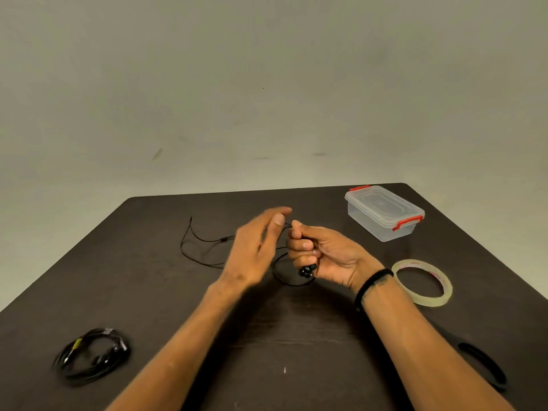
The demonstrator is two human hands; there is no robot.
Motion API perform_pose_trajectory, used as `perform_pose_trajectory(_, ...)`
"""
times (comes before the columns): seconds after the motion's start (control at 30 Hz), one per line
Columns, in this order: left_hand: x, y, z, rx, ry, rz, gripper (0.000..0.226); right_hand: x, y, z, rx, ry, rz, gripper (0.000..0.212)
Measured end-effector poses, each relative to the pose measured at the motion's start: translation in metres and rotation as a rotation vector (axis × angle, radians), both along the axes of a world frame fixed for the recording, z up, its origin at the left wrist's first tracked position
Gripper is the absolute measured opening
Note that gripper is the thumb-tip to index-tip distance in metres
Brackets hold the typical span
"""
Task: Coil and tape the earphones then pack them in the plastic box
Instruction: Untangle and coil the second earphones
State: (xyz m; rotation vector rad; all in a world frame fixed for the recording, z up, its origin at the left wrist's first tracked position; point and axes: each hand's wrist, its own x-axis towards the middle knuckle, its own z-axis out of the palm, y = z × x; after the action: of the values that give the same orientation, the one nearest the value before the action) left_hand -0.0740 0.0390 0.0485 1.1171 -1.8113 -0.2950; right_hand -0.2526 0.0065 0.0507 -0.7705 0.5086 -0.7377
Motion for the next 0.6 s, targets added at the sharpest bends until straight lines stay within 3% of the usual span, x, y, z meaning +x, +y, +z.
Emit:
perform_pose_trajectory(0.23,-0.024,-0.001,-0.02,0.119,0.228,-0.072,0.033,0.006,0.006,0.005,0.009,-0.019,-0.005,0.04)
perform_pose_trajectory(0.47,-0.013,-0.005,-0.023,-0.101,0.118,0.016,0.032,0.014,0.005,0.004,0.026,-0.072,0.093,0.043)
perform_pose_trajectory(0.6,-0.005,-0.012,-0.024,-0.141,0.108,0.138,0.043,0.016,0.006,0.007,0.04,-0.154,0.173,0.044)
